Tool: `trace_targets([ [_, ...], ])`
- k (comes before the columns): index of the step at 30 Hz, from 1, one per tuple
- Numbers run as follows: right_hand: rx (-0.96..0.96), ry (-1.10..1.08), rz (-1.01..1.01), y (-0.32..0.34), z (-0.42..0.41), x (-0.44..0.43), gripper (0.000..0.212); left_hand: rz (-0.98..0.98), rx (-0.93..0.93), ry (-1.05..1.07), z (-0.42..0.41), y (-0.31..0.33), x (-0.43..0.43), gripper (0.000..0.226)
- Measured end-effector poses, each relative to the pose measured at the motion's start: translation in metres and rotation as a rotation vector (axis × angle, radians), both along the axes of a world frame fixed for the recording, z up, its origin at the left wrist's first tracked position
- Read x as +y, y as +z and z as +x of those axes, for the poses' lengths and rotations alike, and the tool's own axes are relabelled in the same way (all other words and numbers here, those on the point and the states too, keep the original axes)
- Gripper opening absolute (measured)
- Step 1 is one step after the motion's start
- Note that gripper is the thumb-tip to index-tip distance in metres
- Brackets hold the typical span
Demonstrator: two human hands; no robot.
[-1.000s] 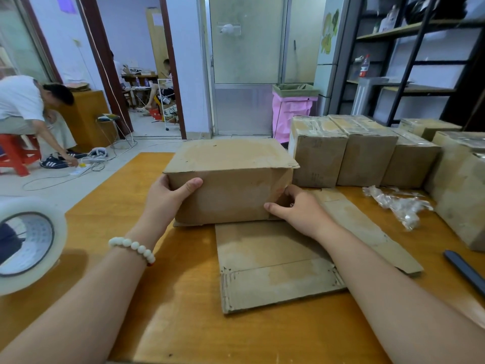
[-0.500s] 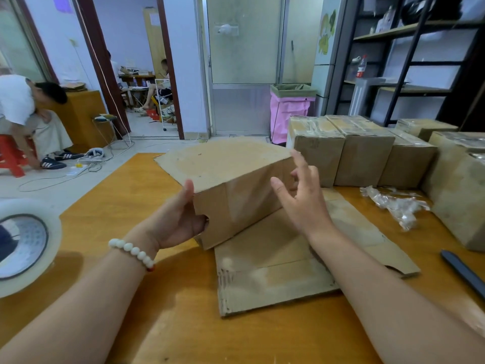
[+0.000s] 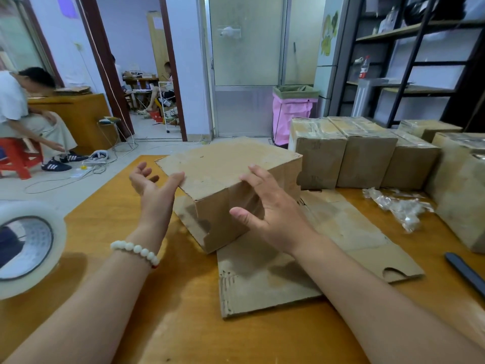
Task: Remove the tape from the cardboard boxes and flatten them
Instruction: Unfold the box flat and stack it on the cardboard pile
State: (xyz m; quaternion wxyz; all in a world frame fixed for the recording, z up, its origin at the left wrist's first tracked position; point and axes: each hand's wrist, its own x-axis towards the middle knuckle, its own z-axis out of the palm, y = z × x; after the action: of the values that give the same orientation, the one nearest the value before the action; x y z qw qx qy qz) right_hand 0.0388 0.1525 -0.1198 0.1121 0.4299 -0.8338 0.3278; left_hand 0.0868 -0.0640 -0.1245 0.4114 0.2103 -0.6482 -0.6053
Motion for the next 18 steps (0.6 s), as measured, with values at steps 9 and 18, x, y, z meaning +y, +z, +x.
trace_targets([
  [9,0.100,-0.166,-0.057,-0.006,0.009,-0.010,0.099,-0.219,-0.037,-0.098,0.005,-0.002,0.003,0.087],
  [18,0.009,-0.157,0.104,-0.010,0.020,-0.019,0.100,0.016,0.027,-0.121,-0.003,0.000,-0.004,0.055],
])
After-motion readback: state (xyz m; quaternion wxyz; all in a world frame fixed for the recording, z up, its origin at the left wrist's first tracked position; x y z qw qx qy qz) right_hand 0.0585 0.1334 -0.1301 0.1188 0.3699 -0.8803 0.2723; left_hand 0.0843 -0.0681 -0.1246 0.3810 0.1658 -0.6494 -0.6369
